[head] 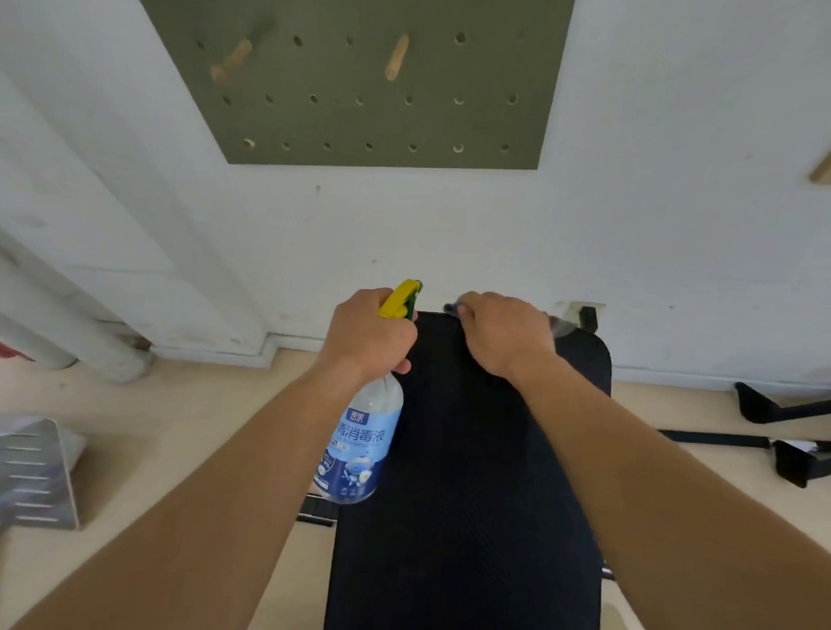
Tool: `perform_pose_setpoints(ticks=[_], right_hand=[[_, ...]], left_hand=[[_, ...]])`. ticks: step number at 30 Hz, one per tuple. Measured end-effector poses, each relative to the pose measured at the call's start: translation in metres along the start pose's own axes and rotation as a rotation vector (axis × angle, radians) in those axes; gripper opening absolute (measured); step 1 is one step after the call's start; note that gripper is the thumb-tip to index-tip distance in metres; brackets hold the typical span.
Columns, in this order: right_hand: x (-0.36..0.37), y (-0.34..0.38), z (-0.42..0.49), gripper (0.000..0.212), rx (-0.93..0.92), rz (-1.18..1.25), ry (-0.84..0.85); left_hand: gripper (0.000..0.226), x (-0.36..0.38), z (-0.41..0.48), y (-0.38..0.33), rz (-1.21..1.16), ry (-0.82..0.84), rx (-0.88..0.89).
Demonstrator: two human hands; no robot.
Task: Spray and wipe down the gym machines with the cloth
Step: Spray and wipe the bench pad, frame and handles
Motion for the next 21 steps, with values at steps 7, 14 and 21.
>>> perform_pose_setpoints(ticks=[7,14,21], right_hand=[[0.007,0.036,0.009,0.038,-0.195,-0.025,0.032],[0.005,-0.086,-0.040,0.037,-0.012,0.093,-0.141],[0.032,-0.118,-0.073,0.034,0.127,0.743,-0.282]], left_hand=[[0.022,-0.007,-0.003,0.017,0.046,0.011,-0.012],[0.022,0.057,-0.002,-0.009,0.060,0.110,-0.008],[0.017,0.123,-0.009,-0.044,0.076,0.116,0.024]])
Point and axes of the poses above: each hand's wrist, its own z-axis towards the middle knuckle, its own x-axis out of the palm, y = z × x, the point moved 5 cm from there along z, towards the middle knuckle, and after that the axes turned 15 degrees about y, right-handed, at the moved point
